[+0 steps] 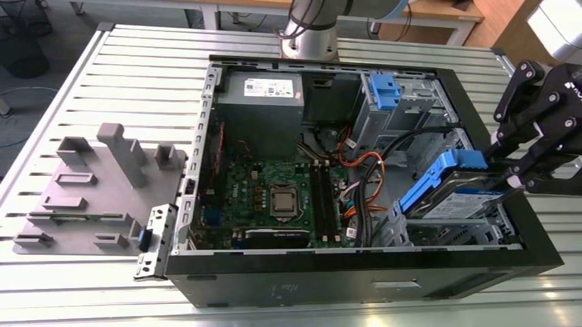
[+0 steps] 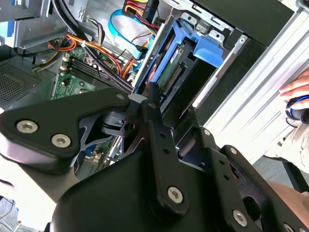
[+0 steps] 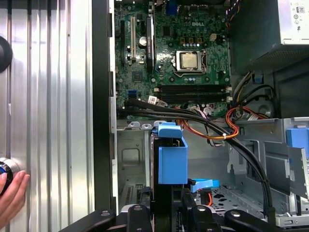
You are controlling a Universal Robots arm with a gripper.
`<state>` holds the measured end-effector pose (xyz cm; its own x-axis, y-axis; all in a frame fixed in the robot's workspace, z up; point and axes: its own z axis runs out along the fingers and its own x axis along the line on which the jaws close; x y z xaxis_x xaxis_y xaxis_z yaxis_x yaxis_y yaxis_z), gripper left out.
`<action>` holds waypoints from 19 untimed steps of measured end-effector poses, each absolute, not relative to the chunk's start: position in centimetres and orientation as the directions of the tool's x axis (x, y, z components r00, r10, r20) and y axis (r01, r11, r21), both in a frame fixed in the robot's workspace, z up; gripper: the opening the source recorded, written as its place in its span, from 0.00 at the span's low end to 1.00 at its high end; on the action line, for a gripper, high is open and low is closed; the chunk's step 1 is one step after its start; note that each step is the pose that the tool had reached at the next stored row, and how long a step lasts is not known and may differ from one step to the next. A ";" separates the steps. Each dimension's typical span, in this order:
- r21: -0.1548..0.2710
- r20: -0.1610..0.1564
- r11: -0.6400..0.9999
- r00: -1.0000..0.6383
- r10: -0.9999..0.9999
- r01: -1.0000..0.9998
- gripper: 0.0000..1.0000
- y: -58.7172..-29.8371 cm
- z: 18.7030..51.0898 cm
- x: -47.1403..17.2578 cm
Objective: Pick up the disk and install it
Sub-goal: 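Insert the disk into the insertion slot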
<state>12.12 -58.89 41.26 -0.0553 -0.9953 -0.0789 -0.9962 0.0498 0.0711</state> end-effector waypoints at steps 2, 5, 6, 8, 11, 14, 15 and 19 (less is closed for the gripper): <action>0.071 -0.079 0.050 -0.055 -0.995 -0.996 0.35 -58.9 41.0 12.1; 0.071 -0.079 0.050 -0.055 -0.995 -0.996 0.35 -58.9 40.5 12.1; 0.071 -0.079 0.050 -0.055 -0.995 -0.996 0.35 -58.9 40.3 12.1; 0.071 -0.078 0.050 -0.055 -0.995 -0.996 0.35 -58.9 40.0 12.1; 0.071 -0.079 0.050 -0.055 -0.995 -0.996 0.35 -58.9 39.6 12.1; 0.071 -0.078 0.050 -0.055 -0.995 -0.996 0.35 -58.9 39.5 12.1; 0.071 -0.078 0.050 -0.055 -0.995 -0.996 0.35 -58.9 39.5 12.1; 0.071 -0.079 0.050 -0.055 -0.995 -0.996 0.35 -58.9 39.5 12.1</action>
